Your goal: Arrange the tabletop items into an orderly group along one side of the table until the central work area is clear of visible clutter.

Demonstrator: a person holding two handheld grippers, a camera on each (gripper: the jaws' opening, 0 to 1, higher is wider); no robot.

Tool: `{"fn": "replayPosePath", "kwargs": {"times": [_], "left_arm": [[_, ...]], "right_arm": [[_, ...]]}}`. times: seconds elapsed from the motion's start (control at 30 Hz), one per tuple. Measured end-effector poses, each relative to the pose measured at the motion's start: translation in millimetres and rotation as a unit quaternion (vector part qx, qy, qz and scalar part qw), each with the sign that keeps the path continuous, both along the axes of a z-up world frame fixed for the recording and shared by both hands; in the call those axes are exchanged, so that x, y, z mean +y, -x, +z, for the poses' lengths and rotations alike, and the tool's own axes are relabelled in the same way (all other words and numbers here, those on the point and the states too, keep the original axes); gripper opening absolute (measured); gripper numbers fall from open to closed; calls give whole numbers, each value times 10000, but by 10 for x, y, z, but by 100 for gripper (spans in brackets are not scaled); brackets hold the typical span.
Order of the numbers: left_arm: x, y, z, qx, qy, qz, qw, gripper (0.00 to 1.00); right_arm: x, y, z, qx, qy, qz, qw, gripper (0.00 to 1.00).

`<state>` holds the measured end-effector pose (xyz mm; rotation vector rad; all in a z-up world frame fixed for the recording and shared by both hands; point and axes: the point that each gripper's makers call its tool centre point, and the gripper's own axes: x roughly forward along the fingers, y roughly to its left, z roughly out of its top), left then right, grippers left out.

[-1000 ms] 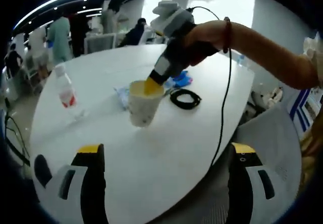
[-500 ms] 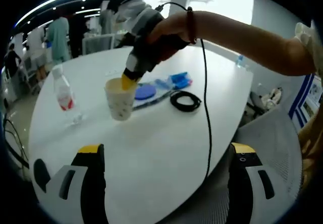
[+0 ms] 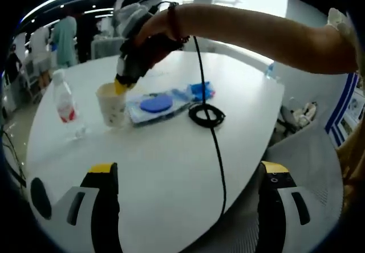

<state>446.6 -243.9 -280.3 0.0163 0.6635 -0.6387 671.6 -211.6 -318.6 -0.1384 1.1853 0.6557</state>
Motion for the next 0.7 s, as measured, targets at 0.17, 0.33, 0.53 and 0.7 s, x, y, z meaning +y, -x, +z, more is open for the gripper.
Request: {"fn": "replayPosePath", "kwargs": {"times": [0.17,0.33,0.53,0.7], "left_arm": [[11,-4,-32,44,41,98,9999,99],[8,-20,-33,39,101,150,9998,99],[48,-33,-12,2,113,221,9997,99],[64,-16,-30,28,93,225,9997,99]], "right_arm": [[14,-105,-63,-68,120,-127,9998,1],[93,-148,-100,18,85,-225,9997,1],[128,-163,-180,68,176,-270,9995,1],[129,-178,-240,126,218,-357,9990,1]]}}
